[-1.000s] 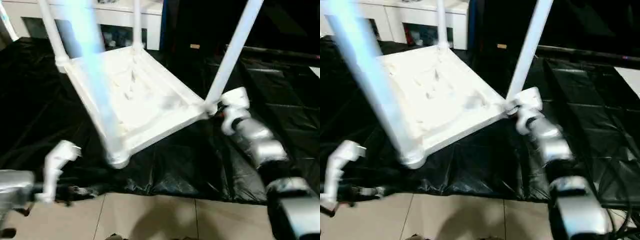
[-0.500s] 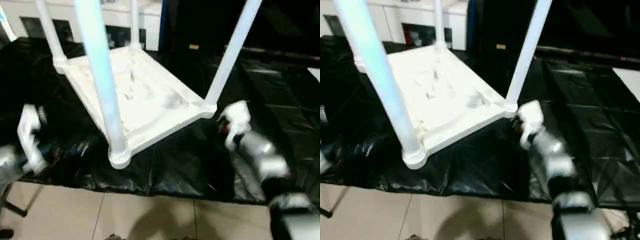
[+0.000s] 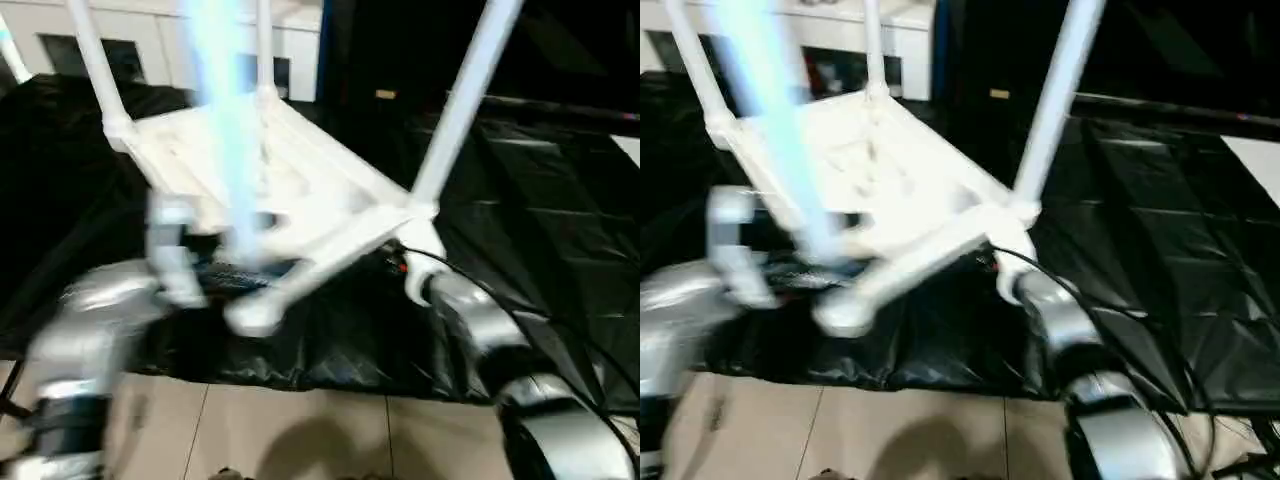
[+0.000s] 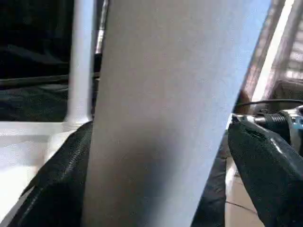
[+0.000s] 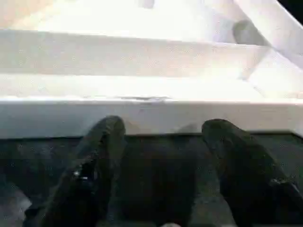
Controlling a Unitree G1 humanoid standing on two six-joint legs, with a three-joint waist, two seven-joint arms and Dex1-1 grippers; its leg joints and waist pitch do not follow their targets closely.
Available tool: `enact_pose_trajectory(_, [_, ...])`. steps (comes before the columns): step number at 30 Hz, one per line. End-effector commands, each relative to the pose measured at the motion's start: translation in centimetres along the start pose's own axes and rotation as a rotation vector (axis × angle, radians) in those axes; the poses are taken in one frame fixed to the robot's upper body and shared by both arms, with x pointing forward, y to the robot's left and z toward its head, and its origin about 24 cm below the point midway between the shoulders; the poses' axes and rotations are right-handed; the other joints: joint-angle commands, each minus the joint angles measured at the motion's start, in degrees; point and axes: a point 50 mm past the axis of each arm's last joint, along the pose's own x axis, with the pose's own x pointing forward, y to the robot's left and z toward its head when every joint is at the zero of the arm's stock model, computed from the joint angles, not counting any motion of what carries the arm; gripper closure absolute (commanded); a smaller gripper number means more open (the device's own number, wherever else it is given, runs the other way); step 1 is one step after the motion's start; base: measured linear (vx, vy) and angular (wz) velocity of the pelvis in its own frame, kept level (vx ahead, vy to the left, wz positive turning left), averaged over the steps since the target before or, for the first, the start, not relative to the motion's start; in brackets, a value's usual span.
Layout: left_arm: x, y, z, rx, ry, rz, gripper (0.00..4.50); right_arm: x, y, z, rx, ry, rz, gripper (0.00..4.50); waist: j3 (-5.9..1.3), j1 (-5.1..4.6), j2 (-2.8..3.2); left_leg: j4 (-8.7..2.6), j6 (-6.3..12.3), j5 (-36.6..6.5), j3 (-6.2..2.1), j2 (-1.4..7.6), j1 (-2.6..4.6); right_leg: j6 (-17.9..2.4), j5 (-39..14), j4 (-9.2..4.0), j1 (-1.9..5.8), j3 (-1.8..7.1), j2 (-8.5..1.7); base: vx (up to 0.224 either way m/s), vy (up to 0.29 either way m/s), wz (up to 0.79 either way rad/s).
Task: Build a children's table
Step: Rotate table base, then rotate leg to tighten
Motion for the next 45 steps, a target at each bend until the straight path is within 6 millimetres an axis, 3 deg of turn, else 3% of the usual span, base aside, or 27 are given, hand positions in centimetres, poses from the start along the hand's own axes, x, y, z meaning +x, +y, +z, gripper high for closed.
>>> enact_pose_trajectory(1, [2.7, -1.1, 0.3, 0.032, 0.015, -0.123, 0.14, 0.2, 0.1, 0.2, -0.02, 0.001, 0.006, 1.33, -4.0, 0.07, 0.63, -3.85, 1.42, -4.52, -1.28, 3.46, 1.08, -13.35, -3.55, -2.87, 3.06, 3.48, -4.94, 0.0, 0.0, 0.0])
enact_pose_trajectory(4, [5.4, -1.7, 0.1, 0.044, 0.012, -0.202, 0.14, 0.5, 0.3, 0.4, -0.023, -0.001, 0.015, 1.33, -4.04, -0.08, 0.25, -3.78, 2.22, -3.91, -1.24, 3.36, 0.8, -13.59, -2.42, -2.83, 3.31, 3.53, -5.05, 0.0, 0.0, 0.0])
enact_pose_trajectory(6, [5.8, -1.7, 0.0, 0.048, 0.013, -0.21, 0.14, 0.5, 0.3, 0.5, -0.025, -0.001, 0.015, 1.33, -4.01, -0.13, 0.22, -3.75, 2.41, -4.18, -1.28, 3.36, 0.65, -13.74, -2.81, -2.91, 3.43, 3.51, -5.13, 0.0, 0.0, 0.0])
enact_pose_trajectory(7, [7.9, -2.0, -0.3, 0.077, 0.017, -0.237, 0.14, 0.7, 0.6, 0.6, -0.019, -0.005, 0.023, 1.33, -4.0, -0.36, 0.29, -3.74, 2.74, -4.46, -1.35, 3.32, 0.53, -13.56, -3.41, -3.12, 3.46, 3.5, -5.14, 0.0, 0.0, 0.0])
enact_pose_trajectory(8, [8.4, -2.0, -0.3, 0.087, 0.019, -0.238, 0.14, 0.7, 0.6, 0.6, -0.019, -0.006, 0.023, 1.33, -4.0, -0.31, 0.26, -3.61, 2.73, -4.92, -1.17, 3.28, 0.87, -13.55, -3.85, -3.33, 3.23, 3.5, -5.01, 0.0, 0.0, 0.0])
enact_pose_trajectory(9, [8.9, -2.1, -0.4, 0.099, 0.022, -0.239, 0.14, 0.8, 0.6, 0.6, -0.019, -0.007, 0.022, 1.33, -3.97, -0.32, 0.14, -3.67, 2.82, -5.27, -1.31, 3.32, 0.66, -13.64, -4.49, -3.34, 3.42, 3.5, -5.11, 0.0, 0.0, 0.0])
enact_pose_trajectory(11, [10.7, -1.9, -0.6, 0.146, 0.018, -0.21, 0.14, 0.9, 0.7, 0.6, -0.015, -0.006, 0.016, 1.33, -4.0, -0.48, 0.31, -3.66, 2.66, -5.43, -1.46, 3.33, 0.4, -13.36, -4.72, -3.44, 3.62, 3.45, -5.18, 0.0, 0.0, 0.0])
enact_pose_trajectory(13, [12.3, -1.6, -0.6, 0.169, -0.002, -0.16, 0.14, 1.0, 0.7, 0.6, 0.0, -0.007, 0.014, 1.33, -4.13, -0.48, 0.34, -3.52, 3.04, -5.56, -1.45, 3.33, 0.57, -13.72, -4.14, -3.48, 3.61, 3.4, -5.19, 0.0, 0.0, 0.0])
enact_pose_trajectory(15, [13.8, -1.6, -0.5, 0.18, -0.02, -0.119, 0.14, 1.0, 0.9, 0.6, 0.016, -0.01, 0.017, 1.33, -4.13, -0.55, 0.14, -3.5, 3.44, -5.78, -1.53, 3.36, 0.35, -14.05, -4.14, -3.5, 3.78, 3.37, -5.3, 0.0, 0.0, 0.0])
enact_pose_trajectory(16, [14.5, -1.6, -0.5, 0.197, -0.035, -0.097, 0.14, 1.1, 1.0, 0.6, 0.018, -0.009, 0.018, 1.33, -4.17, -0.53, 0.53, -3.44, 3.49, -5.89, -1.51, 3.33, 0.46, -14.11, -4.01, -3.55, 3.69, 3.37, -5.23, 0.0, 0.0, 0.0])
enact_pose_trajectory(18, [15.2, -1.7, -0.5, 0.196, -0.05, -0.082, 0.14, 1.1, 1.1, 0.5, 0.027, -0.015, 0.025, 1.33, -4.39, -0.51, 0.21, -3.37, 4.37, -4.85, -1.57, 3.44, 0.36, -15.0, -1.51, -3.21, 3.88, 3.28, -5.33, 0.0, 0.0, 0.0])
enact_pose_trajectory(22, [16.6, -1.6, -0.6, 0.199, -0.045, -0.045, 0.14, 1.3, 1.3, 0.5, 0.041, -0.021, 0.017, 1.33, -4.38, -0.54, 0.3, -3.28, 5.83, -4.8, -1.54, 3.46, 0.36, -16.25, -0.02, -3.2, 3.79, 3.2, -5.38, 0.0, 0.0, 0.0])
enact_pose_trajectory(23, [16.7, -1.5, -0.6, 0.205, -0.049, -0.037, 0.14, 1.3, 1.2, 0.5, 0.044, -0.023, 0.014, 1.33, -4.32, -0.55, 0.66, -3.32, 5.8, -5.42, -1.54, 3.48, 0.54, -16.29, -0.67, -3.41, 3.64, 3.13, -5.28, 0.0, 0.0, 0.0])
enact_pose_trajectory(24, [16.9, -1.4, -0.6, 0.201, -0.058, -0.023, 0.14, 1.2, 1.2, 0.6, 0.053, -0.027, 0.01, 1.33, -4.33, -0.55, 0.51, -3.33, 5.59, -6.11, -1.55, 3.56, 0.59, -16.44, -1.34, -3.42, 3.69, 3.12, -5.34, 0.0, 0.0, 0.0])
enact_pose_trajectory(25, [17.0, -1.2, -0.8, 0.202, -0.047, 0.0, 0.14, 1.2, 1.0, 0.6, 0.061, -0.03, 0.005, 1.33, -4.3, -0.41, 0.74, -3.35, 5.43, -6.53, -1.62, 3.58, 0.56, -16.42, -1.69, -3.42, 3.79, 3.15, -5.42, 0.0, 0.0, 0.0])
enact_pose_trajectory(28, [16.7, -0.7, -1.0, 0.228, -0.021, -0.013, 0.14, 0.9, 0.3, 0.5, 0.057, -0.03, -0.017, 1.33, -4.31, -0.34, 0.7, -3.34, 5.59, -6.58, -1.57, 3.5, 0.61, -16.37, -1.65, -3.56, 3.64, 3.09, -5.31, 0.0, 0.0, 0.0])
enact_pose_trajectory(29, [16.4, -0.4, -1.0, 0.231, -0.015, -0.021, 0.14, 0.8, -0.1, 0.4, 0.056, -0.03, -0.028, 1.33, -4.34, -0.15, 1.01, -3.33, 5.49, -6.67, -1.58, 3.46, 0.69, -16.39, -1.79, -3.45, 3.69, 3.14, -5.4, 0.0, 0.0, 0.0])
enact_pose_trajectory(31, [15.8, 0.2, -1.0, 0.235, -0.002, -0.018, 0.14, 0.5, -0.7, 0.4, 0.049, -0.034, -0.042, 1.33, -4.29, -0.04, 0.79, -3.36, 5.42, -6.67, -1.58, 3.45, 0.58, -16.27, -2.12, -3.41, 3.77, 3.13, -5.45, 0.0, 0.0, 0.0])
enact_pose_trajectory(35, [12.5, 1.7, -1.4, 0.169, 0.073, -0.101, 0.14, -0.8, -2.8, 0.3, 0.036, -0.05, -0.054, 1.33, -4.25, 0.16, 0.97, -3.28, 5.71, -6.35, -1.45, 3.32, 0.54, -16.53, -2.36, -3.24, 3.73, 3.11, -5.35, 0.0, 0.0, 0.0])
enact_pose_trajectory(38, [9.5, 2.7, -2.1, 0.168, 0.194, -0.157, 0.14, -2.2, -4.0, 0.2, -0.001, -0.062, 0.015, 1.33, -4.12, 0.82, 1.49, -3.31, 5.39, -6.52, -1.28, 3.53, 0.84, -16.19, -3.05, -3.22, 3.56, 2.97, -5.07, 0.0, 0.0, 0.0])
enact_pose_trajectory(41, [7.5, 3.5, -3.0, 0.186, 0.328, -0.198, 0.14, -3.3, -4.6, -0.1, -0.069, -0.056, 0.096, 1.33, -4.04, 1.37, 1.75, -3.38, 5.26, -6.75, -1.25, 3.67, 0.91, -15.31, -3.5, -3.15, 3.36, 2.96, -4.91, 0.0, 0.0, 0.0])
enact_pose_trajectory(45, [6.0, 4.6, -3.9, 0.29, 0.505, -0.198, 0.51, -5.2, -5.0, -0.3, -0.161, -0.026, 0.227, 1.33, -4.1, 2.11, 1.81, -3.43, 4.45, -8.87, -1.17, 3.66, 1.28, -14.05, -5.11, -3.67, 3.18, 3.06, -4.89, 0.0, 0.0, 0.0])
